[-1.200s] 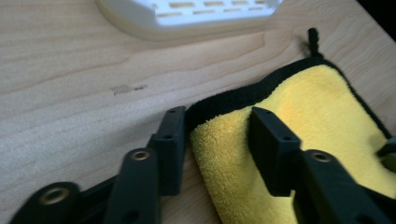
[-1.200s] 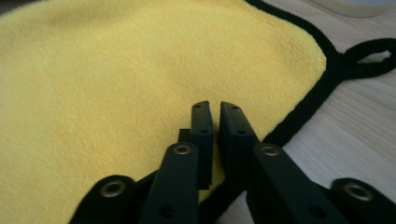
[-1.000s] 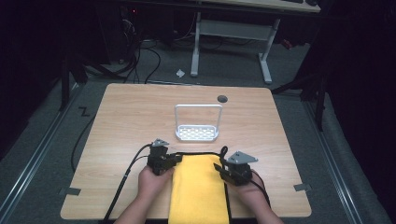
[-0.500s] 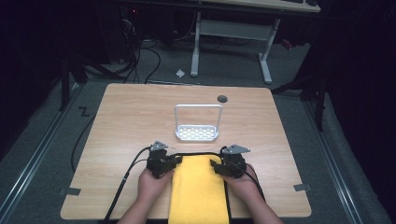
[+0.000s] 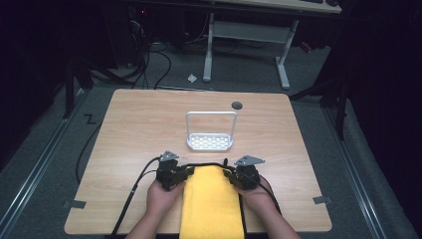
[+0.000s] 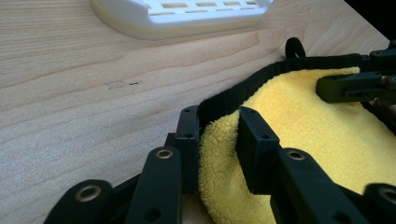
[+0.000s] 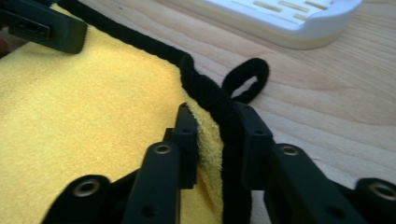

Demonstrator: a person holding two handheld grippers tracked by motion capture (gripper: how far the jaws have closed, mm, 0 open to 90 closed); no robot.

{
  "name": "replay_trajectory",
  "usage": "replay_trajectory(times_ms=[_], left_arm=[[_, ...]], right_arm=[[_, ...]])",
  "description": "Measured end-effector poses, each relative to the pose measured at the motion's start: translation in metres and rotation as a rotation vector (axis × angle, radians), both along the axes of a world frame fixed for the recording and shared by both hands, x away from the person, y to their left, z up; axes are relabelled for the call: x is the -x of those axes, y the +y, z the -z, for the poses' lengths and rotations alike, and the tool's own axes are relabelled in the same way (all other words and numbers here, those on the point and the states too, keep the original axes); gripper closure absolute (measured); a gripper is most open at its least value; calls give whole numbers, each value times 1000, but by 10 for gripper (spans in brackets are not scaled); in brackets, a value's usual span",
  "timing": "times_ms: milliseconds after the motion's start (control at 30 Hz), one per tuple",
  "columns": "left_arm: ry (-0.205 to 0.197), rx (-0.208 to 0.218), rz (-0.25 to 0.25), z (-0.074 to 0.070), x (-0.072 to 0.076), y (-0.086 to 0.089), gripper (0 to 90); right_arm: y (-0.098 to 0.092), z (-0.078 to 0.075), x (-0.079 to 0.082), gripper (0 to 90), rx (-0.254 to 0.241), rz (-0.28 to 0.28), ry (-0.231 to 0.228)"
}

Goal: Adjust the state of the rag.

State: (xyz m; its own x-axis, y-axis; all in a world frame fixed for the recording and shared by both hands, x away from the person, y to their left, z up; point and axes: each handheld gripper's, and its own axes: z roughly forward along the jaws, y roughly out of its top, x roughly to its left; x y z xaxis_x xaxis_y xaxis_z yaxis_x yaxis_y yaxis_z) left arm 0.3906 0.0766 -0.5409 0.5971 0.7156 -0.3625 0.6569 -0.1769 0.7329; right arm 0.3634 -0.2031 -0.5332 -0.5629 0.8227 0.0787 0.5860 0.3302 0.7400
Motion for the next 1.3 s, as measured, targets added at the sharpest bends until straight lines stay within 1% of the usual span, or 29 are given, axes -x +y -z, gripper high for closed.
replay_trajectory(times_ms=[100,200,267,333,467,533,600,633,700,733,767,800,833,867,900,1000,1067,1100,1167,1300], left_arm=[[0,-1,-1,0,0,0,716],[-2,-3,-12,0,0,1,725],[-2,-4,-13,0,0,1,730],[-2,-5,-15,0,0,1,736],[-6,3,-6,-1,0,2,757],[-5,25,-1,-2,0,4,770],[-26,48,2,-4,1,6,791],[-34,55,1,-5,2,6,801],[-57,54,-3,-9,3,6,814],[-74,52,-5,-12,5,6,819],[-101,56,-10,-16,6,6,822],[-118,60,-13,-21,7,7,825],[-128,68,-16,-24,8,7,827],[-140,80,-18,-29,8,7,828],[-150,84,-18,-33,8,7,829],[-193,67,-24,-46,9,5,829],[-205,69,-26,-54,8,5,829],[-211,73,-29,-58,8,5,829],[-228,82,-35,-65,8,5,829],[-238,88,-49,-77,6,7,829]], right_arm=[[2,-1,2,776,18,-6,-20],[4,-2,6,778,23,6,-33],[5,-2,8,779,40,7,-56],[5,-3,10,783,26,14,-58],[1,-7,13,785,0,3,-67],[-1,-10,14,786,-18,1,-78],[-1,-13,16,787,-30,1,-89],[-1,-14,17,788,-30,1,-102],[-1,-17,18,788,-34,-1,-121],[-1,-18,19,788,-40,2,-123],[-2,-20,18,788,-49,4,-131],[-2,-23,19,789,-58,7,-142],[-2,-25,18,788,-60,3,-154],[-2,-26,18,789,-63,7,-158],[-3,-29,18,789,-69,15,-174],[-2,-37,17,790,-65,19,-194],[-1,-44,16,790,-66,19,-205],[-1,-47,16,789,-69,22,-204],[-2,-54,13,789,-81,23,-211],[1,-67,10,789,-80,22,-228]])
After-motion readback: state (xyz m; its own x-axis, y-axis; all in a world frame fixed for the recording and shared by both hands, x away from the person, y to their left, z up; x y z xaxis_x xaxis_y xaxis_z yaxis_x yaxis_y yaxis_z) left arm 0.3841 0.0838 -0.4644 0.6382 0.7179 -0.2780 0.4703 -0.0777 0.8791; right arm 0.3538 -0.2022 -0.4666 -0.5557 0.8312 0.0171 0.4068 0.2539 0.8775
